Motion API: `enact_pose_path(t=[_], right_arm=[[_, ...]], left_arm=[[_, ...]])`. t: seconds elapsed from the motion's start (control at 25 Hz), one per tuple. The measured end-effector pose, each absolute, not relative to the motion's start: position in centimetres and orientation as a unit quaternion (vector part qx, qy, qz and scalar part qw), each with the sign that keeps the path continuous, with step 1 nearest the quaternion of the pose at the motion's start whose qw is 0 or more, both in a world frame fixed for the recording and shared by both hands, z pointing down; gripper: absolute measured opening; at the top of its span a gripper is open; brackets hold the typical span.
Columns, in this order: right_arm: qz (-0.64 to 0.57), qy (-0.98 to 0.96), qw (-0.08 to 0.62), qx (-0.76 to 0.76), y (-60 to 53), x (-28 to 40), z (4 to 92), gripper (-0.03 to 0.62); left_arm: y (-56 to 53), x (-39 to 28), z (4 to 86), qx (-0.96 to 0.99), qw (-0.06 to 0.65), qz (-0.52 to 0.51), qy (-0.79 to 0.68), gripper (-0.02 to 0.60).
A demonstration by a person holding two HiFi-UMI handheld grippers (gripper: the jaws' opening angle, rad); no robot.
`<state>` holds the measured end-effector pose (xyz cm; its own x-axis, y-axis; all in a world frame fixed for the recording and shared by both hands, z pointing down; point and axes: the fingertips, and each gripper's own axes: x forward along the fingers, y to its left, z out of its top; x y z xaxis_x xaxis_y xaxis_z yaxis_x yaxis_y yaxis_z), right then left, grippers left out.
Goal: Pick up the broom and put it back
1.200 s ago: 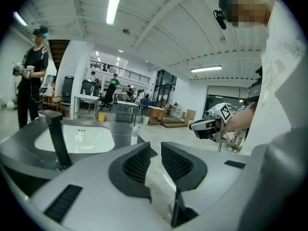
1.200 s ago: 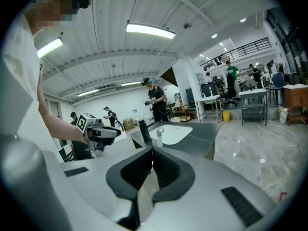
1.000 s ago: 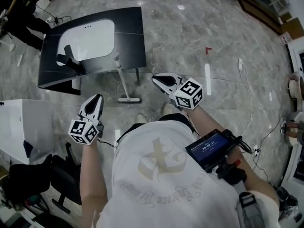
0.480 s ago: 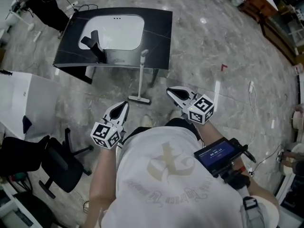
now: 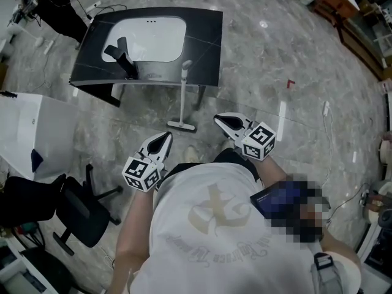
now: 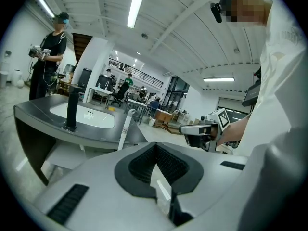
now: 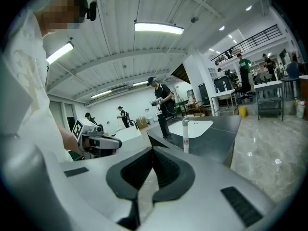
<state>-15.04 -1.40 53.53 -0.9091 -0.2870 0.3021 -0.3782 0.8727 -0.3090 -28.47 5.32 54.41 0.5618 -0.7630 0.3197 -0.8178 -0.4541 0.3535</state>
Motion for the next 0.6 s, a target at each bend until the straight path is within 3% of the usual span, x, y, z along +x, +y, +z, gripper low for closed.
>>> enact_pose_path(t=[0.6], right_arm=[[0.185,-0.959,0.122,0.176,-0.5,-15.3,54.0,0.018]], left_arm=[[5.5,-27.7,54.6,0.860,0.235,0.065,-0.449,0.012]])
